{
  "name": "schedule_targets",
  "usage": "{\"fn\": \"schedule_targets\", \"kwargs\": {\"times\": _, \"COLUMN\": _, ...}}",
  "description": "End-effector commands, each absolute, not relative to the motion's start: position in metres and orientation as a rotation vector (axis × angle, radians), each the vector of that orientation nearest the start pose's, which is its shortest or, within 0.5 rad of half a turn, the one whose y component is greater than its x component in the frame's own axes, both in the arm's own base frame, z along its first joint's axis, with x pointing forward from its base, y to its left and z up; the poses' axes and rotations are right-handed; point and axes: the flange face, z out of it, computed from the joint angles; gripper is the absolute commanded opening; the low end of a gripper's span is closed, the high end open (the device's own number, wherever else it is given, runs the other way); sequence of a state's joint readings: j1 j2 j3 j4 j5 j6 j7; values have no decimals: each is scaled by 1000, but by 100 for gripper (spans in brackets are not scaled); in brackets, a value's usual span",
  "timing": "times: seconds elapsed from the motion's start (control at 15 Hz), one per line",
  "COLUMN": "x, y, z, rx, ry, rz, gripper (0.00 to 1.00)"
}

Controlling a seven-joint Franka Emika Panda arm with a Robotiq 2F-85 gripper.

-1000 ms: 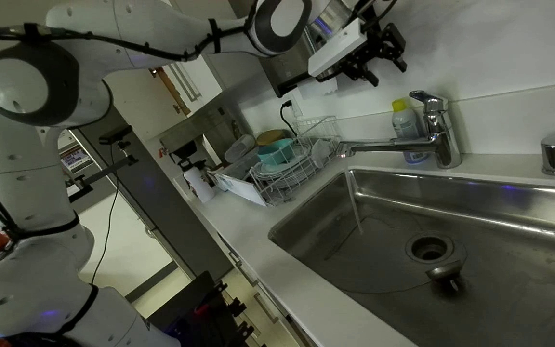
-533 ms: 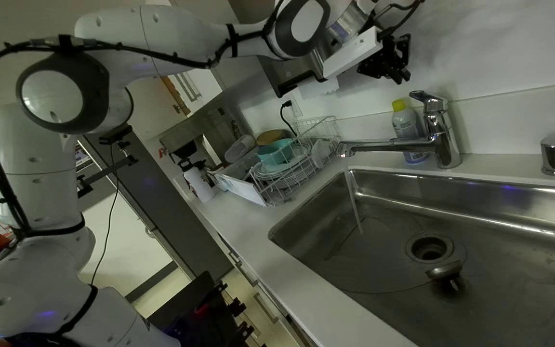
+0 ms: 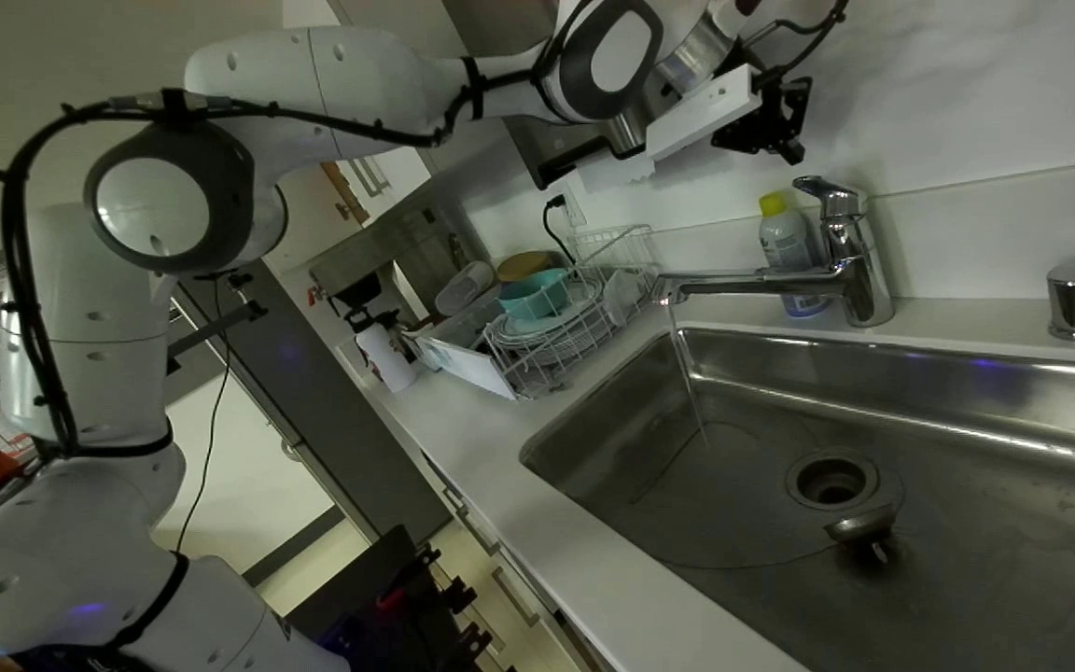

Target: Close the tap and put the stopper on the opening

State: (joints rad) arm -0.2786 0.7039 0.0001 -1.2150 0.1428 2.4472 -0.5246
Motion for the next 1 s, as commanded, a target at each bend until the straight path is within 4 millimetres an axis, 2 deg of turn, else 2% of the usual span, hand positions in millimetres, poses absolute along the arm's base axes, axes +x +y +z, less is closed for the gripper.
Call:
{"fn": "schedule_targets", "kwargs": {"times": 0.0, "x": 766, "y": -219, "z": 415, "rx": -3116, "ry": -206, "rz": -839, "gripper": 0}}
{"fn": "schedule_targets", "kwargs": {"times": 0.53, "x": 766, "y": -225, "z": 401, "rx": -3130, "ry": -124, "rz": -745, "gripper": 0}}
{"fn": "schedule_targets", "kwargs": {"times": 0.93, "x": 760, "y": -229, "z": 392, "rx": -3138, "ry": -69, "rz": -610, "gripper": 0}}
